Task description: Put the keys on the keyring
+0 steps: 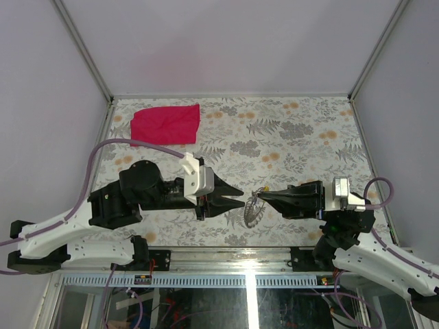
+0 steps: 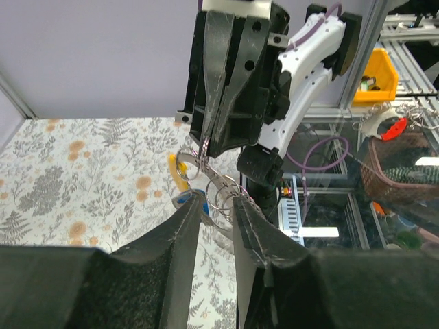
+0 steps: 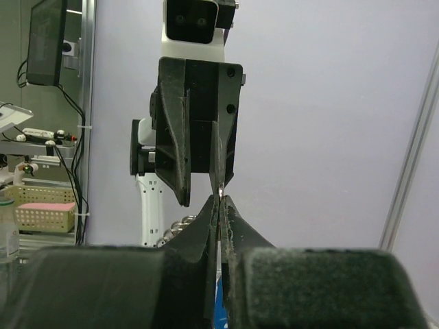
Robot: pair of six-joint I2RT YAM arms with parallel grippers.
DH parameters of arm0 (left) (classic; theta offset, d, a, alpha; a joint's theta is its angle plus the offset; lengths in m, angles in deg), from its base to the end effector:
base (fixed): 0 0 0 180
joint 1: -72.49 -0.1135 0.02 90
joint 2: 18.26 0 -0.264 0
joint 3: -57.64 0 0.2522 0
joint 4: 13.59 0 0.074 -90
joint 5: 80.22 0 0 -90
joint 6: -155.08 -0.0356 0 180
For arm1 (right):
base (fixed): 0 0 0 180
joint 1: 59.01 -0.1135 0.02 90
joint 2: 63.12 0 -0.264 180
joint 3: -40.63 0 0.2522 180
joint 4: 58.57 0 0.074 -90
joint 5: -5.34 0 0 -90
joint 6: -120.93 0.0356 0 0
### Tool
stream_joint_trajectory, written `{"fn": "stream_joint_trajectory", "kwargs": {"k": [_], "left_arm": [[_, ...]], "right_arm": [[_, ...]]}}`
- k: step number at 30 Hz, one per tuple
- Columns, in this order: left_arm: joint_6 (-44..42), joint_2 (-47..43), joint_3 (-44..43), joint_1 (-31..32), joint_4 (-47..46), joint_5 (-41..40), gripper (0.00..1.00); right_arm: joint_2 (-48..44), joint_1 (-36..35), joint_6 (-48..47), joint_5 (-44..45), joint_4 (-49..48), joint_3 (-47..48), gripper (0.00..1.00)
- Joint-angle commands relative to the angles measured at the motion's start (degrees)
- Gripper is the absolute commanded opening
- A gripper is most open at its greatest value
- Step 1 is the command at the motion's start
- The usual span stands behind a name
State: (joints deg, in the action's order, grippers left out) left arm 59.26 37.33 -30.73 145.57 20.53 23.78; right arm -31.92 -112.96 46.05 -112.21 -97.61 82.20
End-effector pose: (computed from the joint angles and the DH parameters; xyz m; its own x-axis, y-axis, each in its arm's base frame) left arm 0.0475 -0.1856 0.4653 0.0945 0.0274 -0.9951 0.9942 0.0485 0.0957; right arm 0.0520 0.0994 0.3758 0.1982 0.6653 -0.7197 -0.9795 0.1087 -0.1694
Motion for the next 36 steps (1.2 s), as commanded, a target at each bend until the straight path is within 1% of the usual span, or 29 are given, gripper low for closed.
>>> {"fn": "stream_joint_trajectory", "kwargs": {"k": [1,6,18,28,36], "left_arm": [[1.68,-1.57,1.51,-0.06,-8.79,-0.56,0.26],[2.35,-1.25,2.35,-0.05,-11.47,0.16,0.26],[2.67,0.62,2.08,-0.04,-12.45,1.90,0.23],[2.69,2.23,1.08,-0.12,-11.39,3.66,0.13],[2.88,2.30,0.34,-0.09,-11.33,4.26,0.05]], "right_arm": [[0.81,-0.25,1.51,0.53,-7.11,0.76,0.00],[1.35,-0.25,1.93,-0.15,-7.99,0.92,0.00],[2.28,-0.19,3.30,-3.78,-10.20,1.21,0.00],[2.86,-0.19,4.30,-4.79,-11.27,1.28,0.00],[2.89,-0.20,3.95,-4.82,-10.29,0.98,0.00]]}}
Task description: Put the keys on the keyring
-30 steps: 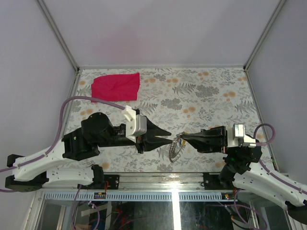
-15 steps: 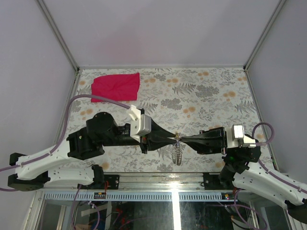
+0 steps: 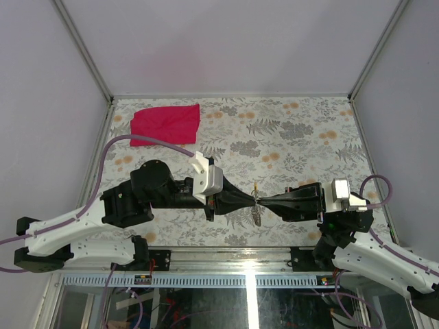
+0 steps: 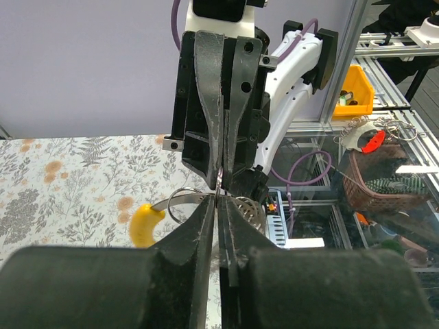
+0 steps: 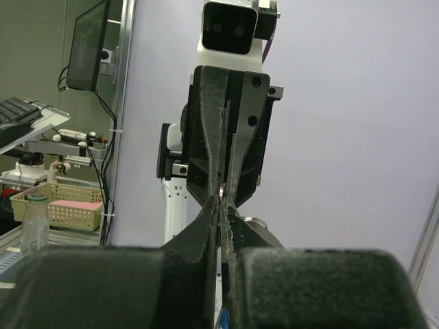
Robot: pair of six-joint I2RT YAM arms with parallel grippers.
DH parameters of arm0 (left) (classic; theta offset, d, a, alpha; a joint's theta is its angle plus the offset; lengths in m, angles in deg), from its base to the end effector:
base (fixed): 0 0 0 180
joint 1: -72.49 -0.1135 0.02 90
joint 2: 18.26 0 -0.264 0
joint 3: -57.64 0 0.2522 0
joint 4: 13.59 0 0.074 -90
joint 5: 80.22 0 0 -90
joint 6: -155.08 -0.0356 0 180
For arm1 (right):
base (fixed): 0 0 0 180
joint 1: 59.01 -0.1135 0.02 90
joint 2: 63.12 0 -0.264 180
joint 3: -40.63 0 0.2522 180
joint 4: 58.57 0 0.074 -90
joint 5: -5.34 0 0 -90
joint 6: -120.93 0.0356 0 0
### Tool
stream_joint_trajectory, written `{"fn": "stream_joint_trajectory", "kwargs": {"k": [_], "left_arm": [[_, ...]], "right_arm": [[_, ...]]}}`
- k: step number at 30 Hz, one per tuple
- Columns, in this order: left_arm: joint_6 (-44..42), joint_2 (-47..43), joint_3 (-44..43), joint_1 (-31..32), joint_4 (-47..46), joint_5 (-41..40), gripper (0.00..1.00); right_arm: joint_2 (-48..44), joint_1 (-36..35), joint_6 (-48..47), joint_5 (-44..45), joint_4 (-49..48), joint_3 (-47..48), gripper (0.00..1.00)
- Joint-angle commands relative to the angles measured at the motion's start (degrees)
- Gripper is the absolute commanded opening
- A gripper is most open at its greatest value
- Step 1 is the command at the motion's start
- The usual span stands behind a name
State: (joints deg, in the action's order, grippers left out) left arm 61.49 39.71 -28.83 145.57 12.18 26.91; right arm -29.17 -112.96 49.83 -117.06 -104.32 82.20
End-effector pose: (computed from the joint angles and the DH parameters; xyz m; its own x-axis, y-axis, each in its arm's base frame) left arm 0.0509 -0.2035 0.4628 0.0764 -0.0457 -0.9960 0.9971 -0.0005 0.0765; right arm 0.0511 0.1026 0.3779 0.1647 0.6911 -0.7038 -0.9768 0.0154 -0.2136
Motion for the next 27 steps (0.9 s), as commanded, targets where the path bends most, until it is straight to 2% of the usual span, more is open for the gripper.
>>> {"fn": "stream_joint_trajectory", "kwargs": {"k": [1,6,10,13,16,21,27], "left_arm": [[0.72,-0.06,-1.70,-0.06,-2.92,1.23,0.03],[0.83,-0.02,-2.47,-0.05,-1.90,1.40,0.00],[0.76,0.62,-5.01,-0.06,2.63,0.59,0.00],[0.77,1.21,-7.13,-0.02,8.19,-1.80,0.00],[0.61,2.37,-10.09,-0.09,16.08,-3.68,0.00],[0.40,6.33,-16.21,-0.05,29.10,-5.36,0.00],[0.46,14.28,-24.24,-0.02,43.89,-7.63,0.00]], "right_arm": [[0.06,-0.19,0.05,0.06,-3.40,0.95,0.00],[-0.47,-0.25,-1.12,0.92,-1.25,0.94,0.00],[-2.74,-0.19,-4.54,2.23,4.16,1.26,0.13],[-5.72,-0.20,-8.97,3.28,11.70,2.58,0.24],[-9.29,-0.21,-13.73,4.95,20.02,3.86,0.29],[-13.32,-0.25,-20.55,9.68,34.11,5.37,0.31],[-13.75,-0.24,-25.04,9.38,45.43,6.39,0.31]]}}
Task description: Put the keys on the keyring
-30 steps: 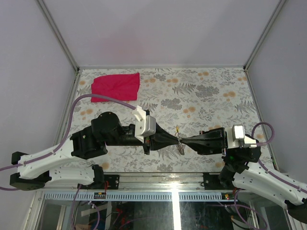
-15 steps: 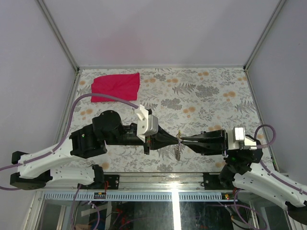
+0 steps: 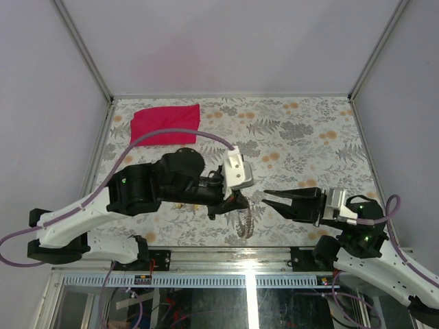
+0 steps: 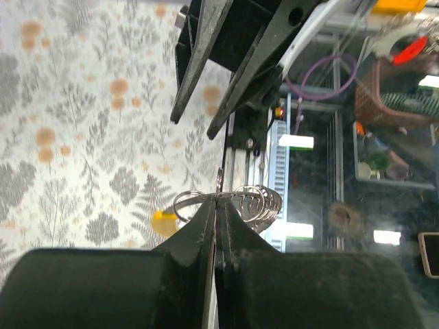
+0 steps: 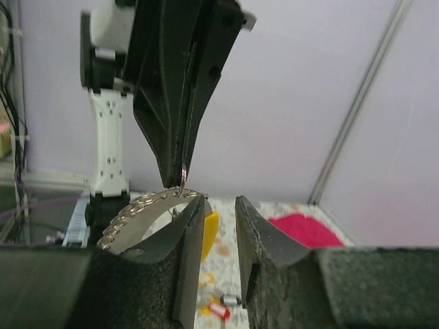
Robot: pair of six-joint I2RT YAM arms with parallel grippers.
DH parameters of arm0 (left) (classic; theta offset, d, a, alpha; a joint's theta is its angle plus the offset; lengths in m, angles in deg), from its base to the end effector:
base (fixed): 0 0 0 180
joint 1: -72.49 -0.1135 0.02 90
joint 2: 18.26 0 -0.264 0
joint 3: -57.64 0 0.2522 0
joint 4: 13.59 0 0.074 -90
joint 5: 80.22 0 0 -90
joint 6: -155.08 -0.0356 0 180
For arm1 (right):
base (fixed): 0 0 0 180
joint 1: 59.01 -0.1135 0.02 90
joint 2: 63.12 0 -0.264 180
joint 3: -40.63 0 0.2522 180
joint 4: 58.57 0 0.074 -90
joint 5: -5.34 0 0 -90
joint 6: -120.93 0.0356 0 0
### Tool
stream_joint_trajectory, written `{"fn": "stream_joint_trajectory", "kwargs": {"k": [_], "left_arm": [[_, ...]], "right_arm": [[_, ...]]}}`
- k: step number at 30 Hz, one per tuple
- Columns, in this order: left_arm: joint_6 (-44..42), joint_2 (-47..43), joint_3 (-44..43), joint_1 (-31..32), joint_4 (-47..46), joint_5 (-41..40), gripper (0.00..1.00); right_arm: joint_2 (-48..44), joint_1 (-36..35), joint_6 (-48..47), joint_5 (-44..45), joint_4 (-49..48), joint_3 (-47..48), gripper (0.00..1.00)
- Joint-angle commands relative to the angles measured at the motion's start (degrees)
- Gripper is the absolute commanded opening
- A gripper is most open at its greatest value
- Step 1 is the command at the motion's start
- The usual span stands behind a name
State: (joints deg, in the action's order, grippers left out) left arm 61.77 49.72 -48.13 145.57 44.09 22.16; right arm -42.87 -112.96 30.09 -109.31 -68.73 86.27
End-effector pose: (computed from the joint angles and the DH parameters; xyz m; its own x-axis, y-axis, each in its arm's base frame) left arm 0.0575 -0.2152 0.4758 -0.0415 0.3302 -0.9430 0.9972 0.0724 -0.0185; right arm 0.0390 0.0788 0.3748 0.3558 0.4662 -0.8100 -0.9294 0.2674 -0.2544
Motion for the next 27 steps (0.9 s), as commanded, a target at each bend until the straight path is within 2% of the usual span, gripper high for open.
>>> {"fn": "stream_joint_trajectory", "kwargs": {"k": [1,13,27], "left_arm": [[0.24,5.59,-6.10,-0.06,13.98,-3.57,0.00],[1.63,16.26,-15.20,-0.07,30.99,-13.51,0.00],[0.51,18.60,-16.77,-0.10,32.81,-14.82,0.00]], "right_arm": [[0.18,-0.26,-5.90,1.35,11.20,2.54,0.31],[1.52,-0.22,-6.90,-2.86,18.38,0.04,0.31],[13.64,-0.21,-2.39,-9.81,0.25,-2.61,0.38]]}}
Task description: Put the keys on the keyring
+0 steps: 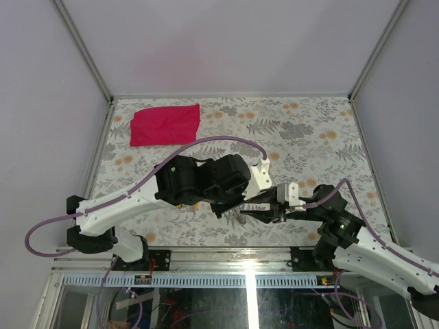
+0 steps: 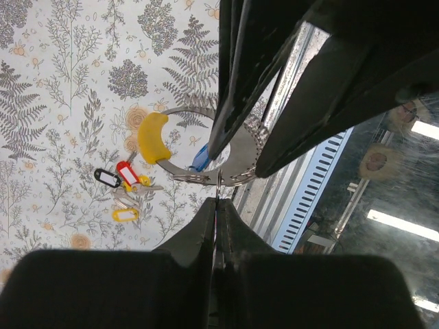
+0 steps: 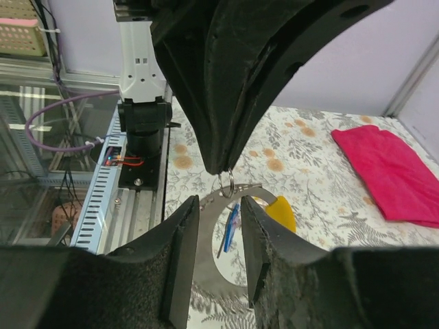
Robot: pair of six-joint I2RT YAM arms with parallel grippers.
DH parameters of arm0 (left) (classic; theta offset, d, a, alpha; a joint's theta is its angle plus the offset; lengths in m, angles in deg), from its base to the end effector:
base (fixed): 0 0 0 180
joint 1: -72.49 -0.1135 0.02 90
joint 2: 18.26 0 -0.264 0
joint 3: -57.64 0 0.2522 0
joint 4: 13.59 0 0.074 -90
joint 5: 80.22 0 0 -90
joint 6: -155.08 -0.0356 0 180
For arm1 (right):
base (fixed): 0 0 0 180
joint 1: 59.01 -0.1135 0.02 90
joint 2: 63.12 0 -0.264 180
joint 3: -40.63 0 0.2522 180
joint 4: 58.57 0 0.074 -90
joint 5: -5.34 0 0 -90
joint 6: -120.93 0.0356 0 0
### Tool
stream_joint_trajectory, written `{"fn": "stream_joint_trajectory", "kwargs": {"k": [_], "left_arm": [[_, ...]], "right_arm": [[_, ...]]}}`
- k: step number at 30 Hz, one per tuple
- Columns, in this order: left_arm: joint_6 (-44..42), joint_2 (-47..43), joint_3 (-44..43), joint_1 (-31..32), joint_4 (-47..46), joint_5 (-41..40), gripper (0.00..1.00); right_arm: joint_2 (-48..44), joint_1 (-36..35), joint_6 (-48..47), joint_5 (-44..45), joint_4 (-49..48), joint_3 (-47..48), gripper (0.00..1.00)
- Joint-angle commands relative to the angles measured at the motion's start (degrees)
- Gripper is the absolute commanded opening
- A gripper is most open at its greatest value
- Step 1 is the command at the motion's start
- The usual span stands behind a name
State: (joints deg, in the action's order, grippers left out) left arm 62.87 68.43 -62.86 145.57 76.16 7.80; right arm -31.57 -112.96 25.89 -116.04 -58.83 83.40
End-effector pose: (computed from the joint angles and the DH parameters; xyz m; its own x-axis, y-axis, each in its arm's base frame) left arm 0.0814 -0.2634 0.4266 -0.2043 0.8039 -0.5585 0.9591 0.2786 0.0502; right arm 0.0702 0.1279 0.3215 0.2037 0.1524 -0.9671 -0.9764 0.1036 -0.1893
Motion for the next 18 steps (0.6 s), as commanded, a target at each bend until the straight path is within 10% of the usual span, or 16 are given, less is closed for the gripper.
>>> {"fn": "stream_joint_trajectory", "kwargs": {"k": [1,18], "left_arm": [[-0.67,-0.19,-1.94,0.01,0.74,-0.38,0.00],[-1.96,-0.72,-1.52,0.23,0.57,0.74,0.00]], "right_arm": [[2.99,-0.19,1.92,-3.28,-10.57,0.30,0.38],[6.93,-0.25,2.85,-4.66,-13.56,-0.08,0.24]]}}
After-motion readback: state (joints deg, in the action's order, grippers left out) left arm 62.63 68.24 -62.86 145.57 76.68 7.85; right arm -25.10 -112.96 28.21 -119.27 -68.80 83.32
